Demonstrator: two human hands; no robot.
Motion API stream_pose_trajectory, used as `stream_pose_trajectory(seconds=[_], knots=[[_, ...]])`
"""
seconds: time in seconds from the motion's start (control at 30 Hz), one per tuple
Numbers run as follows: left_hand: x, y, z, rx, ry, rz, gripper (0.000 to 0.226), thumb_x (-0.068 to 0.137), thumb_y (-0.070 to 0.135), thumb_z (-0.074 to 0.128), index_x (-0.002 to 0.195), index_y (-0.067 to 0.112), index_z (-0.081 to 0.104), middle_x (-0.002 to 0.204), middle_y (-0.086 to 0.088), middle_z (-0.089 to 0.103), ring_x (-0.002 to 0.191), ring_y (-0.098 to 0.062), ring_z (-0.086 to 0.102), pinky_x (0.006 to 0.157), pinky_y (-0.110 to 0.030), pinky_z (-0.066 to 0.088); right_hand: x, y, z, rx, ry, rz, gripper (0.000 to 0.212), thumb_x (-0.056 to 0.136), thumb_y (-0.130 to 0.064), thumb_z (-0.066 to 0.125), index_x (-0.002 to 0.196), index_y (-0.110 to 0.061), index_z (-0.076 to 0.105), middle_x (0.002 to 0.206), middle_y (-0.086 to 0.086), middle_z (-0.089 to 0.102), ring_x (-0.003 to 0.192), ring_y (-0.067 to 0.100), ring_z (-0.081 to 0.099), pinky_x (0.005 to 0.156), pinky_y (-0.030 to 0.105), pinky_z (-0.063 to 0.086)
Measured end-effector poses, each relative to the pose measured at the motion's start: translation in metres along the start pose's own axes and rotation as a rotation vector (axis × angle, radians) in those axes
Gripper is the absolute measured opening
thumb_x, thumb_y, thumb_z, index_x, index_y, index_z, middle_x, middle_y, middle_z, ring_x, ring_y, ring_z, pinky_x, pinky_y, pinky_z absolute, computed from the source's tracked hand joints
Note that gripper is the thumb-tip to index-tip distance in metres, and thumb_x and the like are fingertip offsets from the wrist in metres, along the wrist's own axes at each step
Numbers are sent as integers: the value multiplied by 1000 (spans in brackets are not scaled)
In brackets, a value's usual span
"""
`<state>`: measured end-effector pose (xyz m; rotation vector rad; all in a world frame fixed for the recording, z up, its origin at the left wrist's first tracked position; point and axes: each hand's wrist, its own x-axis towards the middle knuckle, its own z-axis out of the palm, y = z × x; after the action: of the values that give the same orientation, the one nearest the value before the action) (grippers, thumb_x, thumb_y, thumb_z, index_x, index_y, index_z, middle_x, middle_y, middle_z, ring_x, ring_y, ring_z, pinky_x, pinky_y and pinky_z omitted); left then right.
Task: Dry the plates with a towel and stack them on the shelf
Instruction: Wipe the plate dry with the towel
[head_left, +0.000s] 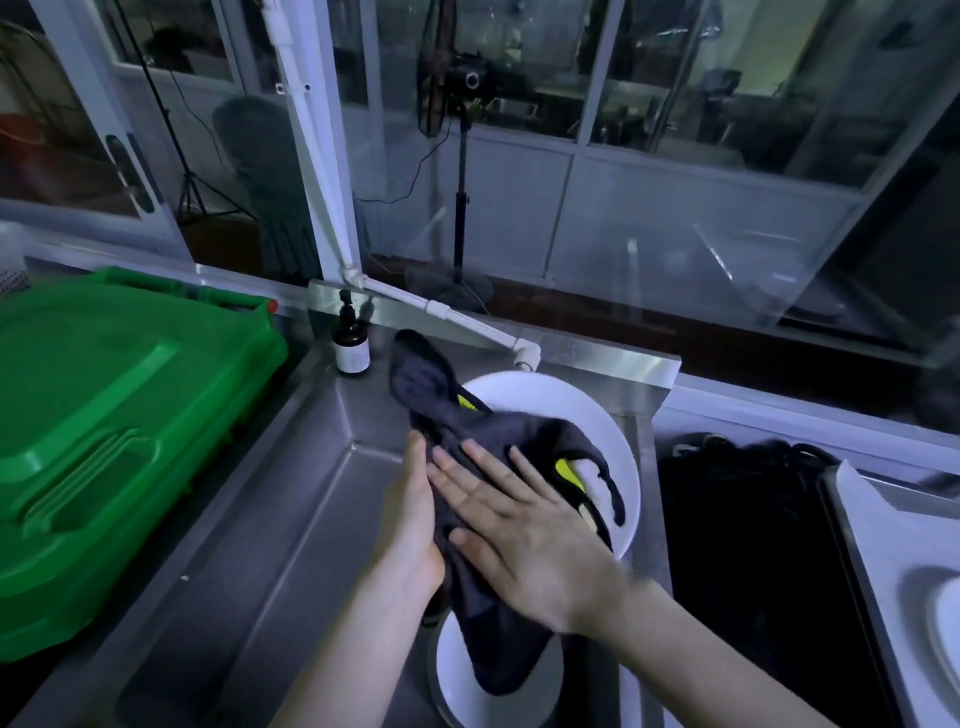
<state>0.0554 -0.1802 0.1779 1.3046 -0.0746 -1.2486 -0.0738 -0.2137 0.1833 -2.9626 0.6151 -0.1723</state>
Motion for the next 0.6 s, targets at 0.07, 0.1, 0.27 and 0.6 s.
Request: stream_pose_trajectory(seconds=[0.07, 0.1, 0.27, 0.6], knots=[[7, 7, -5, 86, -13, 5, 70, 102, 61, 26, 149, 12, 44, 152, -13, 48, 140, -35, 45, 98, -37, 40, 10, 5, -3, -28, 80, 60, 55, 102, -49, 17, 154, -34, 9, 162, -18, 3, 150, 7, -5, 123, 40, 2], [7, 9, -7, 102, -19, 51, 67, 103, 60, 27, 147, 14, 47, 149, -10, 52, 138, -32, 49, 99, -35, 41, 15, 8, -4, -31, 114, 111, 56, 101, -51, 18, 154, -35, 11, 161, -18, 6, 150, 7, -1, 123, 41, 5], [3, 9, -12, 63, 206, 209, 35, 99, 57, 47, 101, 26, 62, 93, 21, 61, 78, 9, 59, 63, -16, 46, 24, 41, -7, -70, 122, 422, 62, 99, -58, 20, 155, -35, 6, 161, -19, -1, 150, 8, -5, 122, 41, 5], [11, -6, -9, -14, 175, 133, 44, 95, 62, 50, 101, 22, 69, 105, 4, 75, 81, -7, 74, 63, -28, 51, -16, 9, 11, 50, -1, 46, 56, 101, -49, 12, 154, -35, 2, 162, -19, -6, 150, 13, -11, 122, 37, -6]])
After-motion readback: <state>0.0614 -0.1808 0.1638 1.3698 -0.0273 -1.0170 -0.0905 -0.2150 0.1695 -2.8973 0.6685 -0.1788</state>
